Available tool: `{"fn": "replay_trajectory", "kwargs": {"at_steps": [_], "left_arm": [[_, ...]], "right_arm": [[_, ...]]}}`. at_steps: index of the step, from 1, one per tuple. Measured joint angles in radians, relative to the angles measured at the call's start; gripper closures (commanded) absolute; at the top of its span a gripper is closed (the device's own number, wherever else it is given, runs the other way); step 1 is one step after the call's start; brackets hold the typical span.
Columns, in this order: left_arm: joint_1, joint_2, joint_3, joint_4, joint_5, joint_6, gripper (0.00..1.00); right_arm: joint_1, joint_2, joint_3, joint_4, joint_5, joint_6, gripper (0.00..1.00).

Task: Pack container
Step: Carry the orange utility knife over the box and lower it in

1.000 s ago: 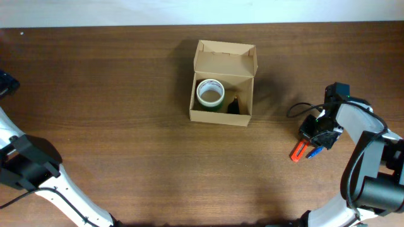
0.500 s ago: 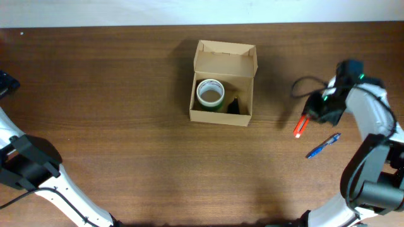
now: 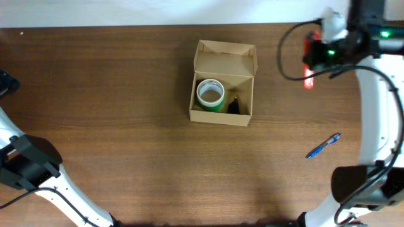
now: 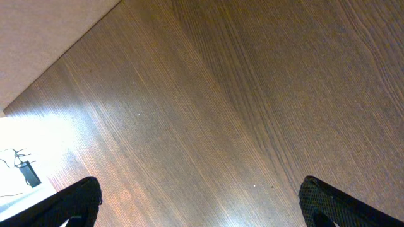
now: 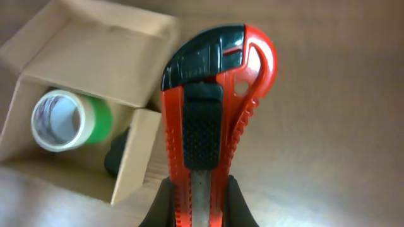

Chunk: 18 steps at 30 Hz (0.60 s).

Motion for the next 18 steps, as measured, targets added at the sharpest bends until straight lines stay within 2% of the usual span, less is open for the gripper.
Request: {"fn": "replay_trajectory", "kwargs": {"at_steps": [11,18], "left_arm": [[0.000,0.000,0.000,0.000,0.000,0.000,0.00],[0.000,0.000,0.000,0.000,0.000,0.000,0.00]], "right_arm": [[0.359,0.044,0.007,-0.021,0.158,-0.399,0.92],[0.449,0.166,0.007,-0.007,0.173,-0.612,0.95]]}}
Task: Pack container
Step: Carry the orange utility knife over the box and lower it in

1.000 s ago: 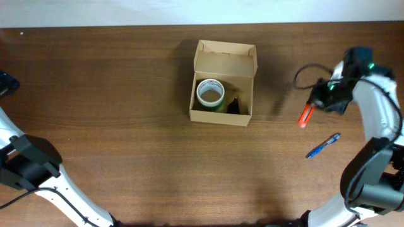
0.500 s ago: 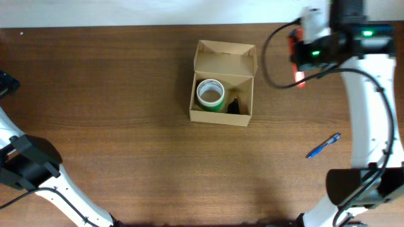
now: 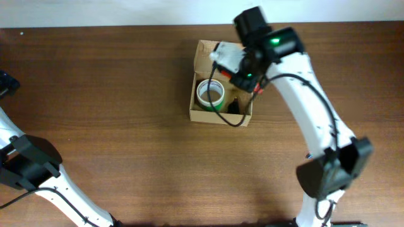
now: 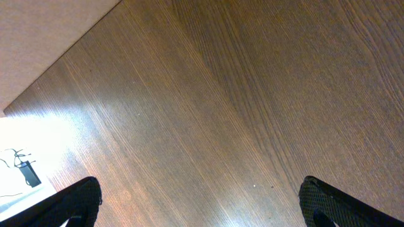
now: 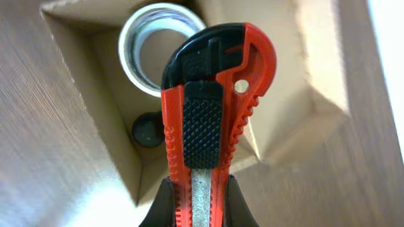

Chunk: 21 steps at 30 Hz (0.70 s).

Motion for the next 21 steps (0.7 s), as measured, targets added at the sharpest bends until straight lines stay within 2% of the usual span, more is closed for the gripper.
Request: {"fn": "replay_trajectory", "kwargs": {"at_steps": [8,21], "left_arm": [[0.000,0.000,0.000,0.000,0.000,0.000,0.00],[0.000,0.000,0.000,0.000,0.000,0.000,0.00]], "right_arm": [[0.038,0.130,0.000,0.003,0.014,-0.106,0.96],[0.067,0.192,0.000,-0.058,0.000,-0.157,0.96]]}}
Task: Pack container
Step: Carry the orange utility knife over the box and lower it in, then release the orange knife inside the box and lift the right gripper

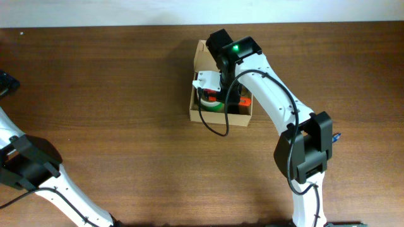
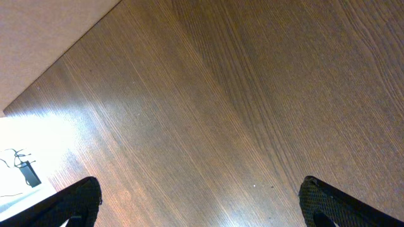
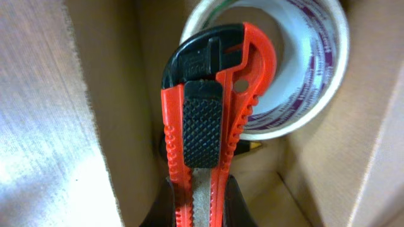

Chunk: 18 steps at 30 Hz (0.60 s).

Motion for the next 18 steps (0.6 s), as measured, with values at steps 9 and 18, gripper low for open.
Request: {"fn": "replay_trajectory", "kwargs": {"at_steps": [9,18], "left_arm": [[0.000,0.000,0.000,0.000,0.000,0.000,0.00],[0.000,0.000,0.000,0.000,0.000,0.000,0.00]], "right_arm": [[0.009,0.034,0.000,-0.023,-0.040,-0.005,0.96],[0.044,0.050,0.000,-0.025,-0.062,-0.010,0.96]]}}
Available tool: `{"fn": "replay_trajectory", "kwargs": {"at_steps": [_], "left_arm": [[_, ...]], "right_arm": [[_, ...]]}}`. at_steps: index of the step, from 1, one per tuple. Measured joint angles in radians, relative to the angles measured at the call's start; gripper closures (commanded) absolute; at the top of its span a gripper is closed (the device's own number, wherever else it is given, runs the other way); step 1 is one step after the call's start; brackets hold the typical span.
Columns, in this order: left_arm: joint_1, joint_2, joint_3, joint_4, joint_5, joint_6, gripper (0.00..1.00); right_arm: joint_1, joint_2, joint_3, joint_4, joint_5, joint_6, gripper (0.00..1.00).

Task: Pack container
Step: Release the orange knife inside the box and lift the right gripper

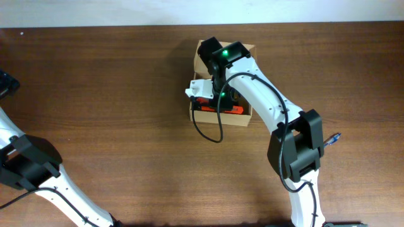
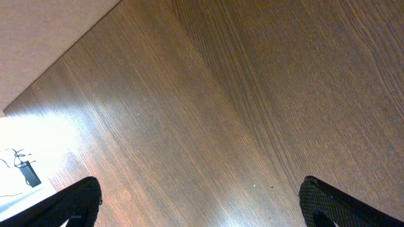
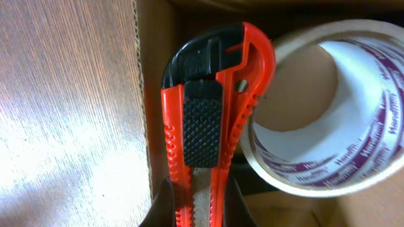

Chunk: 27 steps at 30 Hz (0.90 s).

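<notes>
An open cardboard box [image 1: 243, 115] stands at the table's far middle. My right gripper [image 3: 201, 205] is shut on a red and black utility knife [image 3: 205, 120], holding it low inside the box [image 3: 144, 107] along its near wall. In the overhead view the knife [image 1: 218, 108] shows as a red strip by that wall. A roll of tape [image 3: 328, 132] with a white core lies beside the knife. My left gripper [image 2: 202, 202] is open over bare table, far from the box.
A blue pen [image 1: 329, 140] lies on the table right of the box, partly behind my right arm. The table's far left edge [image 2: 60, 60] shows in the left wrist view.
My right gripper has moved the knife from over the tape roll toward the box's near wall and lower into the box. The left arm is unchanged.
My right gripper held the knife at the table's far right, away from the box. Then it was over the box's right side, then above the tape roll inside. Now the knife is down by the near wall. The left gripper stayed open and still.
</notes>
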Motion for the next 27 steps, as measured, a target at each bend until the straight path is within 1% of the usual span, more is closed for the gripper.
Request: {"fn": "replay_trajectory", "kwargs": {"at_steps": [1,2,4,9,10,11,12,27], "left_arm": [[0.000,0.000,0.000,0.000,0.000,0.000,0.00],[0.000,0.000,0.000,0.000,0.000,0.000,0.00],[0.000,0.000,0.000,0.000,0.000,0.000,0.00],[0.000,0.000,0.000,0.000,0.000,0.000,0.00],[0.000,0.000,0.000,0.000,0.000,0.000,0.00],[0.000,0.000,0.000,0.000,0.000,0.000,0.00],[0.000,0.000,0.000,0.000,0.000,0.000,0.00],[0.000,0.000,0.000,0.000,0.000,0.000,0.00]], "right_arm": [[0.000,0.006,0.000,-0.002,0.000,0.000,0.95],[0.000,0.014,-0.002,-0.005,-0.001,0.000,0.92],[0.000,0.028,-0.010,-0.006,-0.001,0.002,0.82],[0.000,0.038,-0.022,-0.006,-0.003,0.001,0.55],[0.000,0.038,-0.022,-0.006,-0.004,0.003,0.53],[0.000,0.038,-0.022,-0.006,-0.003,-0.002,0.43],[0.000,0.038,-0.022,-0.006,-0.003,0.003,0.41],[0.000,0.038,-0.016,0.002,0.008,0.005,0.40]]}}
